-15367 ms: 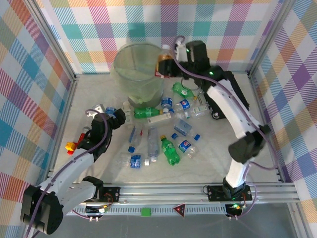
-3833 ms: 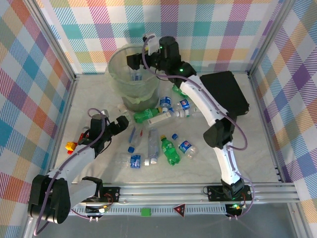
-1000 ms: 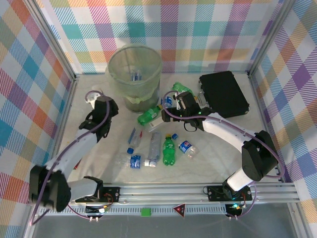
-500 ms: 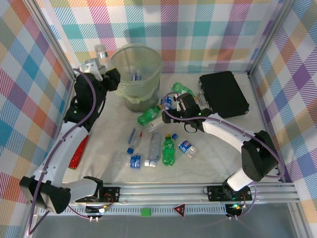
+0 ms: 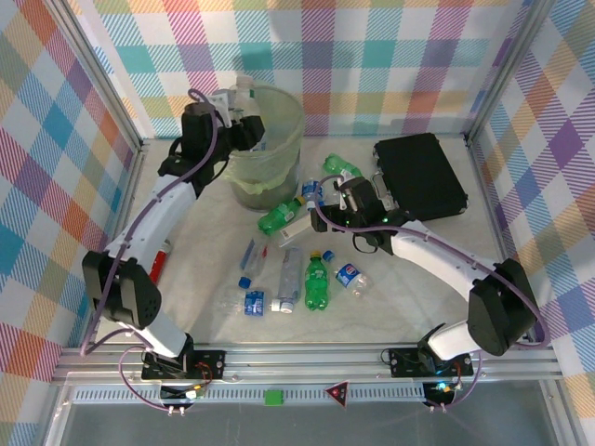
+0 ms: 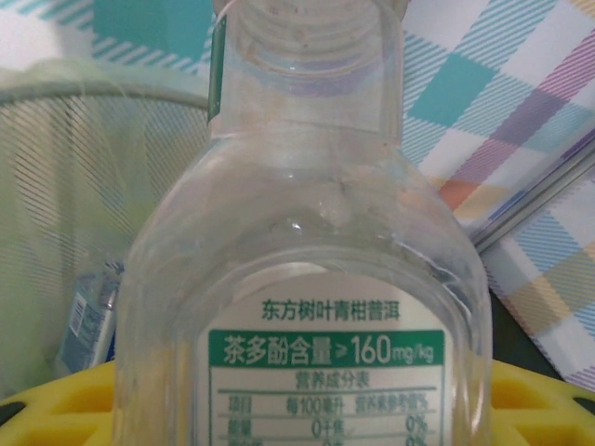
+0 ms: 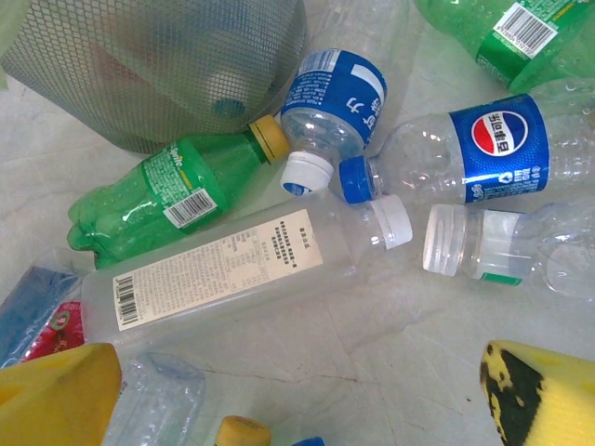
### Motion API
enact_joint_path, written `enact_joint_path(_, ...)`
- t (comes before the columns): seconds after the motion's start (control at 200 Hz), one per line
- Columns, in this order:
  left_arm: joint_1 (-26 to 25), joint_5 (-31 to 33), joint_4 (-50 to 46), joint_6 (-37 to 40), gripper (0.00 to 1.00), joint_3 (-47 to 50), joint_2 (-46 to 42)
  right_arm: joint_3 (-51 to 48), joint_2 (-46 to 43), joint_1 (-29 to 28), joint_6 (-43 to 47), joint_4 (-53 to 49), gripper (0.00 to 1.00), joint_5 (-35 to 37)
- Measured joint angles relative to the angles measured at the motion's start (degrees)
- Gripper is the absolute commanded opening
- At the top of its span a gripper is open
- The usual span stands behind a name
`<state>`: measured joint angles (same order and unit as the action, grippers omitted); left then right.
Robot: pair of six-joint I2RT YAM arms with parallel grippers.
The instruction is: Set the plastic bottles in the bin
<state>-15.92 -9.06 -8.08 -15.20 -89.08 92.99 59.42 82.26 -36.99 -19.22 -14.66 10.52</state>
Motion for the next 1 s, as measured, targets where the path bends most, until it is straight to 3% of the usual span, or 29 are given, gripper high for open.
enact_joint_path(0.19,0.0,-0.2,-2.5,0.0,0.5,-3.2,5.7,-0.2,-0.2,0.0,0.2,0.0,0.99,0.5)
enact_joint_path(0.38,0.0,-0.1,-4.1,-0.1,0.79,-6.2,8.7,-0.2,-0.3,0.0,0.2,0.0,0.99,0.8)
enact_joint_path(0.575,0.0,-0.1,-3.9,-0.4,0.94,-6.4,9.1,-0.3,-0.3,0.0,0.2,-0.1,0.99,1.0)
enact_joint_path(0.7,0.0,-0.1,-3.9,-0.5,1.0,-6.4,8.8,-0.3,-0.3,0.0,0.2,-0.1,0.99,1.0)
enact_joint_path(0.815,0.0,-0.1,-3.8,-1.2,1.0,-5.8,6.7,-0.3,-0.3,0.0,0.1,-0.1,0.99,1.0)
enact_joint_path(1.0,0.0,0.8,-3.7,-3.3,1.0,0.2,-5.0,-0.3,-0.3,0.0,-0.1,0.0,0.99,1.0)
